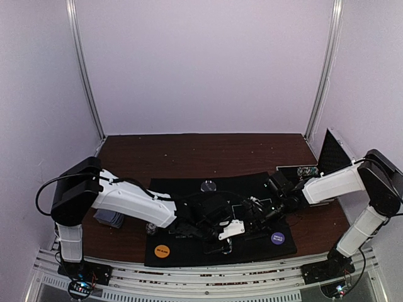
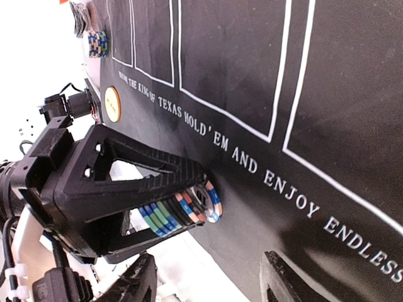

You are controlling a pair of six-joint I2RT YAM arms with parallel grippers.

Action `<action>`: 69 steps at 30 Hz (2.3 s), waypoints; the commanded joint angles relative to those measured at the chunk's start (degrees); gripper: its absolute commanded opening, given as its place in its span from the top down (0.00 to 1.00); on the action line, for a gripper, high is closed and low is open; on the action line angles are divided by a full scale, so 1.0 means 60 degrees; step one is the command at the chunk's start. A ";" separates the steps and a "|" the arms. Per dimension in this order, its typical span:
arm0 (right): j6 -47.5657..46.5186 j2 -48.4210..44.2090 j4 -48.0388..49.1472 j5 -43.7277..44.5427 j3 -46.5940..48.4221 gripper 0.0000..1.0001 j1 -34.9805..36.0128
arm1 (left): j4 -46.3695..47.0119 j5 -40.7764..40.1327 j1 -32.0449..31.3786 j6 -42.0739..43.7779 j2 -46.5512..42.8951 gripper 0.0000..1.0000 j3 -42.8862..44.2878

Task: Distribute texas hold em gaming equipment
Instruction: Place the poker chips pile at the small blind area.

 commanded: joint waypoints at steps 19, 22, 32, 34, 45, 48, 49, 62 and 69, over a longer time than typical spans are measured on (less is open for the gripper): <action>-0.1328 -0.1175 -0.3123 0.1783 0.1433 0.42 -0.0266 | -0.2232 0.0584 -0.0137 -0.0204 -0.0220 1.00 0.0875; -0.1378 -0.1212 -0.3208 0.1842 0.1492 0.42 -0.0261 | -0.2384 0.0442 -0.0158 -0.0226 -0.0301 1.00 0.1002; -0.1479 -0.1218 -0.3361 0.1961 0.1548 0.42 -0.0265 | -0.2541 0.0458 -0.0170 -0.0273 -0.0287 1.00 0.1160; -0.1538 -0.1214 -0.3450 0.1985 0.1574 0.42 -0.0258 | -0.2562 0.0452 -0.0193 -0.0304 -0.0448 1.00 0.1245; -0.1592 -0.1155 -0.3472 0.2011 0.1616 0.41 -0.0267 | -0.2556 0.0474 -0.0246 -0.0257 -0.0530 1.00 0.1153; -0.1618 -0.1141 -0.3491 0.2015 0.1619 0.41 -0.0265 | -0.2556 0.0455 -0.0246 -0.0244 -0.0340 1.00 0.1088; -0.1621 -0.1143 -0.3493 0.2019 0.1619 0.41 -0.0265 | -0.2563 0.0469 -0.0246 -0.0250 -0.0259 1.00 0.1105; -0.1731 -0.1055 -0.3654 0.2139 0.1745 0.41 -0.0265 | -0.2542 0.0359 -0.0266 -0.0206 0.0382 1.00 0.1210; -0.1803 -0.1033 -0.3735 0.2187 0.1838 0.41 -0.0265 | -0.2543 0.0477 -0.0272 -0.0079 0.0266 0.71 0.1199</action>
